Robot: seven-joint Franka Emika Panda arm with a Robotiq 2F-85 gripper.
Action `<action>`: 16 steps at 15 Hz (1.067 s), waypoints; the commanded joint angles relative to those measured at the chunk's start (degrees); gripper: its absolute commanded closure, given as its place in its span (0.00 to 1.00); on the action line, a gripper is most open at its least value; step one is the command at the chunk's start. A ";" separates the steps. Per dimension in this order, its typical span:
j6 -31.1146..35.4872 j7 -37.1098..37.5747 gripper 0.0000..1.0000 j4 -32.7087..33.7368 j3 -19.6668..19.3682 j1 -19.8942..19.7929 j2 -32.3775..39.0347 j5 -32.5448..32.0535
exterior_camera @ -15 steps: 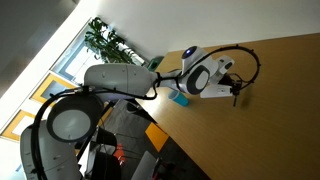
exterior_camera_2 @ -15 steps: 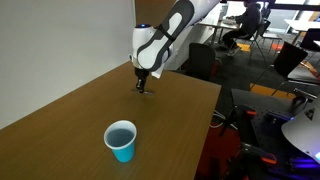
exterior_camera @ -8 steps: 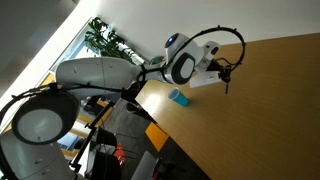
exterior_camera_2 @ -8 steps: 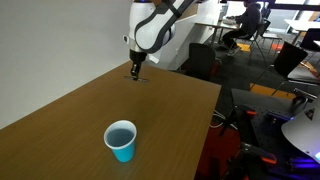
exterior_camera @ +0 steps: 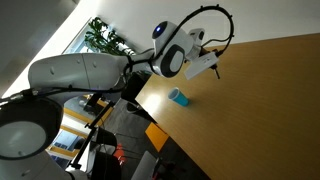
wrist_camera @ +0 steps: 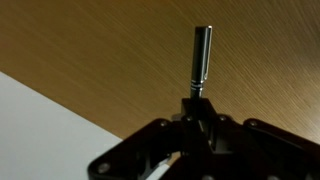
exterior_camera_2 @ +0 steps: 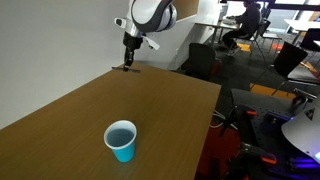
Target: Put the pen in the cup
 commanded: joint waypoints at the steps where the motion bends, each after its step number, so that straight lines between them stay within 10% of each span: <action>1: 0.46 -15.26 0.97 -1.37 9.18 -7.98 -0.38 4.86; 6: -4.07 -34.70 0.97 -0.95 21.89 -18.54 2.44 10.53; 16: -7.39 -45.54 0.97 -0.07 19.26 -15.26 2.26 20.30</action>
